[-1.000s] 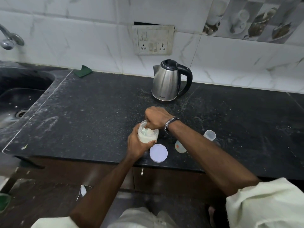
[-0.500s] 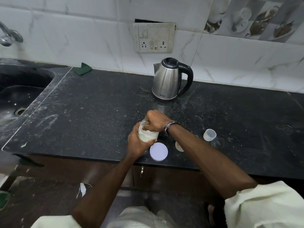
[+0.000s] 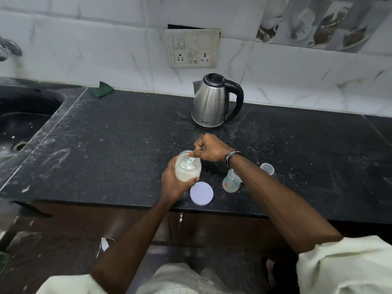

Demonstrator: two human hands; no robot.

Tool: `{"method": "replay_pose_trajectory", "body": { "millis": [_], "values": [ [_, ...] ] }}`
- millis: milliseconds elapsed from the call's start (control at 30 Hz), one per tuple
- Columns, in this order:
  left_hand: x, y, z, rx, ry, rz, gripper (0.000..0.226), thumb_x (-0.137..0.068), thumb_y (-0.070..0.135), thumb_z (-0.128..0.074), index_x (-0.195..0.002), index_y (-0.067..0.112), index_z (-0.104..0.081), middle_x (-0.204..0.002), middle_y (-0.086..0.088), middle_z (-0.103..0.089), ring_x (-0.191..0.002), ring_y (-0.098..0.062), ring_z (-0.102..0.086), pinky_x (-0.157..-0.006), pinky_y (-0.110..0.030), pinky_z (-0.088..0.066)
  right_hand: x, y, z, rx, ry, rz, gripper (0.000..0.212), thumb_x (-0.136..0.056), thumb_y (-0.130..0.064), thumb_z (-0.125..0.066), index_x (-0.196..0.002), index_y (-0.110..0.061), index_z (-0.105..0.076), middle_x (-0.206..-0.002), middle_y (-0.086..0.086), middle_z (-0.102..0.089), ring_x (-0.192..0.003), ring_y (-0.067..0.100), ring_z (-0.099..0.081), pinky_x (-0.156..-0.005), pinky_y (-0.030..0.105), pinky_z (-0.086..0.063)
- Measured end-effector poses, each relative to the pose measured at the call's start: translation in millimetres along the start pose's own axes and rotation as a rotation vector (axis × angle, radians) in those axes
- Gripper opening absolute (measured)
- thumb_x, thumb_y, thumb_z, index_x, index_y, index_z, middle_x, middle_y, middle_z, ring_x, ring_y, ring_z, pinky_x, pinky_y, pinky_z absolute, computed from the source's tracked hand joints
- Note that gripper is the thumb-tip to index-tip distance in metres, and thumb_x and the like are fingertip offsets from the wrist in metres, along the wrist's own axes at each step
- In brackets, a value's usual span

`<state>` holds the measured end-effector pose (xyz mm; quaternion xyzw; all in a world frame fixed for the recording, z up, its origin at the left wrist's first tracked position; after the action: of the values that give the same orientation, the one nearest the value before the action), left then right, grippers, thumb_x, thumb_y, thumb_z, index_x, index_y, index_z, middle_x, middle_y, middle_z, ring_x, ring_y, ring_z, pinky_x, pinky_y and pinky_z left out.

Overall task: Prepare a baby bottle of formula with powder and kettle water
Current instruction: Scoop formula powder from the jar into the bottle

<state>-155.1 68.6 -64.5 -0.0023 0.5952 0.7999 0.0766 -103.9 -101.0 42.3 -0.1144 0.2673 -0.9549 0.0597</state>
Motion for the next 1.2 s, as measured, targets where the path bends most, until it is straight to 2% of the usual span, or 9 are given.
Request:
{"method": "replay_pose_trajectory", "body": {
  "millis": [300,433,567,667,767,867,933,1033,1200],
  "values": [
    [2.3,5.9,0.7,-0.025,-0.004,0.015,0.092,-0.050,0.050,-0.086,-0.132,0.032,-0.049,-0.125,0.012,-0.061,-0.114,-0.011,-0.060,-0.096,-0.039,-0.053,7.5,4.8,3.8,-0.067,0.051,0.003,0.045,-0.085,-0.028,-0.076,-0.048,-0.019,-0.052,-0.057,-0.008,-0.057,-0.075,0.019,-0.065,-0.076,0.040,-0.053],
    [2.1,5.8,0.6,-0.022,-0.002,0.025,0.095,-0.050,0.051,-0.087,-0.134,0.026,-0.050,-0.126,0.009,-0.062,-0.114,-0.013,-0.061,-0.096,-0.041,-0.054,11.4,5.1,-2.0,-0.121,-0.060,0.006,0.030,-0.086,-0.029,-0.075,-0.067,-0.006,-0.070,-0.092,0.012,-0.073,-0.097,0.030,-0.067,-0.084,0.046,-0.055],
    [2.2,6.2,1.2,-0.026,-0.008,0.028,0.093,-0.050,0.051,-0.087,-0.132,0.028,-0.050,-0.126,0.009,-0.062,-0.114,-0.013,-0.061,-0.095,-0.042,-0.054,11.2,10.8,-1.4,-0.146,-0.024,-0.015,0.035,-0.085,-0.031,-0.075,-0.063,-0.005,-0.067,-0.080,0.012,-0.072,-0.104,0.033,-0.065,-0.088,0.049,-0.053],
    [2.2,6.2,0.5,-0.031,-0.012,0.028,0.093,-0.050,0.049,-0.087,-0.133,0.027,-0.050,-0.127,0.007,-0.062,-0.114,-0.014,-0.060,-0.096,-0.044,-0.053,10.5,19.4,3.3,-0.157,0.004,-0.034,0.043,-0.084,-0.035,-0.074,-0.053,-0.009,-0.059,-0.066,0.014,-0.064,-0.082,0.026,-0.068,-0.082,0.045,-0.054],
    [2.5,9.2,0.4,-0.038,-0.016,0.025,0.089,-0.050,0.050,-0.086,-0.129,0.027,-0.051,-0.127,0.008,-0.062,-0.114,-0.013,-0.060,-0.097,-0.045,-0.053,12.6,23.2,8.7,-0.195,0.023,-0.034,0.047,-0.083,-0.037,-0.073,-0.050,-0.011,-0.051,-0.058,0.006,-0.051,-0.057,0.016,-0.045,-0.068,0.040,-0.050],
    [2.6,9.5,-0.1,-0.091,-0.020,0.025,0.109,-0.048,0.059,-0.085,-0.140,0.020,-0.042,-0.137,0.001,-0.057,-0.123,-0.019,-0.056,-0.101,-0.049,-0.049,18.0,25.1,15.8,-0.218,0.049,-0.059,0.047,-0.085,-0.035,-0.072,-0.054,-0.006,-0.051,-0.057,0.004,-0.047,-0.055,0.014,-0.039,-0.061,0.035,-0.041],
    [4.6,10.2,-1.8,-0.143,-0.025,0.037,0.137,-0.046,0.068,-0.087,-0.154,0.017,-0.019,-0.158,-0.007,-0.034,-0.145,-0.025,-0.034,-0.116,-0.051,-0.034,20.9,30.7,20.2,-0.233,0.056,-0.070,0.049,-0.087,-0.034,-0.071,-0.059,0.002,-0.053,-0.058,0.006,-0.047,-0.054,0.019,-0.043,-0.060,0.034,-0.038],
    [12.8,20.6,-6.3,-0.199,0.011,-0.038,0.150,-0.049,0.065,-0.088,-0.157,0.018,0.005,-0.167,-0.005,0.005,-0.153,-0.017,0.008,-0.122,-0.039,-0.006,28.7,42.1,29.7,-0.271,0.078,-0.099,0.051,-0.086,-0.038,-0.071,-0.076,0.011,-0.060,-0.070,0.020,-0.060,-0.070,0.036,-0.059,-0.065,0.034,-0.041],
    [26.3,51.8,-26.4,-0.170,0.102,-0.432,0.129,-0.066,0.052,-0.087,-0.154,-0.002,-0.010,-0.165,-0.019,-0.008,-0.154,-0.030,0.001,-0.125,-0.037,-0.009,57.2,57.0,58.5,-0.327,0.171,-0.168,0.039,-0.089,-0.028,-0.071,-0.076,0.009,-0.065,-0.105,0.032,-0.064,-0.104,0.045,-0.059,-0.081,0.046,-0.052]
  ]
}}
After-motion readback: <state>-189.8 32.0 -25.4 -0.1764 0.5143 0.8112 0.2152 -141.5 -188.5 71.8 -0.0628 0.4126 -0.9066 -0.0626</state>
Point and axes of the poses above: each hand's wrist, its own x-axis away from the middle knuckle, its own z-axis out of the back of the hand, y = z × x, the point moved 2 cm from there along -x, towards the middle knuckle
